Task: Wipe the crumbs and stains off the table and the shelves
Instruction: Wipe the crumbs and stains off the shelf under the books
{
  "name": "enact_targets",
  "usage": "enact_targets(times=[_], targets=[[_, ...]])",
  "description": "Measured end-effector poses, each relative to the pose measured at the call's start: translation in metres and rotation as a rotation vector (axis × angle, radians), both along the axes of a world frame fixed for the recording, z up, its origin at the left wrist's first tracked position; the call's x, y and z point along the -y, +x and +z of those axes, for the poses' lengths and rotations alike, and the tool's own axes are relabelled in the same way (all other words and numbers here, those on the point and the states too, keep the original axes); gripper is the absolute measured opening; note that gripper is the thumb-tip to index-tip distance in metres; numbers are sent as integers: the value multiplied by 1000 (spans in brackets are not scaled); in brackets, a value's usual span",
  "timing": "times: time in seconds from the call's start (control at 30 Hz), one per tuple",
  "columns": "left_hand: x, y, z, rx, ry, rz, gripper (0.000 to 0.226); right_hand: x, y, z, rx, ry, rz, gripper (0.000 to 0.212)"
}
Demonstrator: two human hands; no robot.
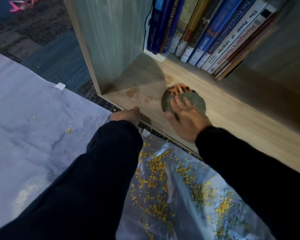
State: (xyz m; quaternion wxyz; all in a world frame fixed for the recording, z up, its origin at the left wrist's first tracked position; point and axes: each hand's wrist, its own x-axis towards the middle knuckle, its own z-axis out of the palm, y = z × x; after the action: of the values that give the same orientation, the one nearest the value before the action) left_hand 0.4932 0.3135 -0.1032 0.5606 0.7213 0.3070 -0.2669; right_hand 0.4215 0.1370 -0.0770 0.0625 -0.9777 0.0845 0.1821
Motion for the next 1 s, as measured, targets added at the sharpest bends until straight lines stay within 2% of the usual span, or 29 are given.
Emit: enact_targets(times=[0.07, 0.17, 0.27, 0.37, 0.47, 0.53, 0.6, 0.7, 0.77, 0.9, 1.0], targets=[[1, 1, 5, -20, 45, -46, 37, 0, 51, -1, 15, -66, 3, 78], [2, 6, 2, -76, 0, 8, 60, 5, 108, -2, 79, -84, -26, 78], [1, 7, 1, -45, 45, -20, 42, 9, 131, -3, 95, -96, -46, 79], [0, 7, -1, -27, 76, -89, 35, 0, 111, -4, 66, -82, -29, 82], [-3, 11, -1, -27, 36, -86, 29, -12, 36, -6, 84, 6, 51, 89], [-4, 12, -2, -40, 66, -140, 34, -11, -6, -2, 52, 67, 64, 83], [-6, 13, 3, -40, 47, -147, 35, -5, -7, 1, 23, 61, 79, 78], [-8, 11, 7, -107, 46, -209, 46, 0, 46, 1, 26, -11, 39, 80], [-9, 11, 5, -94, 21, -136, 47, 0, 94, -4, 63, -16, -47, 79], [-8, 11, 4, -102, 44, -92, 40, -5, 162, -13, 161, 85, -236, 80], [-4, 9, 3, -71, 72, -47, 42, -38, 155, -14, 183, 213, -250, 85]])
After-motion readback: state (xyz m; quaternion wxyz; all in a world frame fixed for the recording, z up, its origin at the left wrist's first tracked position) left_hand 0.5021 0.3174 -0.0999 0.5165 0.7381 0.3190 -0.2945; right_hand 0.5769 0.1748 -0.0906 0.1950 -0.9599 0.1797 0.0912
